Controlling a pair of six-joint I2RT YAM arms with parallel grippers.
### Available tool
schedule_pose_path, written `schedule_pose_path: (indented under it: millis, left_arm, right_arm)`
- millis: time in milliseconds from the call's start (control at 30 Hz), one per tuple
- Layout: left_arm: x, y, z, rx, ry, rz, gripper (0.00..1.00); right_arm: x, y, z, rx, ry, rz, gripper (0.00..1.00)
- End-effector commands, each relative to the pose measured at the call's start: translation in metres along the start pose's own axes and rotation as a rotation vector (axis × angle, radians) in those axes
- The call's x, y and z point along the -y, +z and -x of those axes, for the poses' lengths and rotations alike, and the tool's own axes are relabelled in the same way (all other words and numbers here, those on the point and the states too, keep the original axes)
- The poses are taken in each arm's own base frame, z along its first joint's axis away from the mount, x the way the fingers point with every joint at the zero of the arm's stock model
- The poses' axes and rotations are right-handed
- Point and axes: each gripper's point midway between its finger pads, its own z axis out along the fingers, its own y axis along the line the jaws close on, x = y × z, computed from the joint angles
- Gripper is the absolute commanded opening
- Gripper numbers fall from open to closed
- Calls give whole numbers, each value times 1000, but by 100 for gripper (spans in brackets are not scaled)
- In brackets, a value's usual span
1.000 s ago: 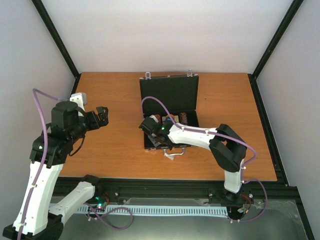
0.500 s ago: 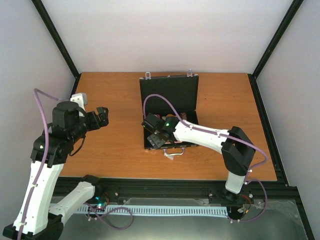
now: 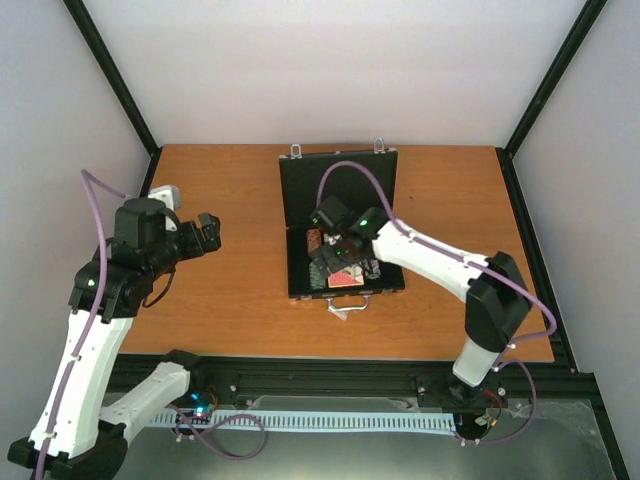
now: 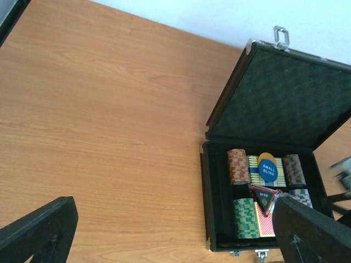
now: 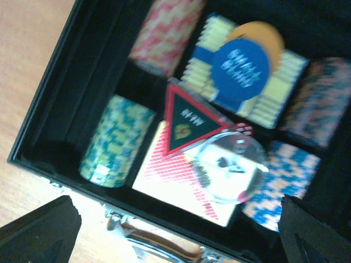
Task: Pack up texas hold em set
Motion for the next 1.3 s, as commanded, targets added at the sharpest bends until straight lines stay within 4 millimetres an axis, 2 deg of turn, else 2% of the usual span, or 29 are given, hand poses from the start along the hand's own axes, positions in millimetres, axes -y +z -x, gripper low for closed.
schedule_pose_path:
  millis: [0,267,400,500,733,900,1067,1133,1200,1267]
  left_arm:
    - [-2,7,-5,-41,-22,19,100]
    - [26,37,2,-119,-20,-58,100]
    - [38,51,14,-134,-3,-78,100]
    - [44,60,22,-140,11,-83,100]
    - [49,80,24,-171,43,-77,100]
    - [50,91,24,-192,59,-71,100]
    - [54,97,26,-196,64,-78,100]
    - [54,100,26,-200,65,-76,100]
    - [53,102,25,-205,65,-71,100]
    - [52,104,23,-210,65,-66,100]
  right_arm:
    - [31,-45,29,120,141,56,100]
    - [123,-100,83,334,442,73,100]
    - [165,-119,110,421,541,51,100]
    - [189,-123,125,454,598,43,98]
    - [227,-112,160,508,697,133,96]
    - [238,-87,183,489,688,164,94]
    - [245,-82,207,531,663,188,94]
    - [245,-78,211,528,663,194,95]
    - [261,-72,207,516,689,178,95]
    - [265,-64,202,492,694,168,95]
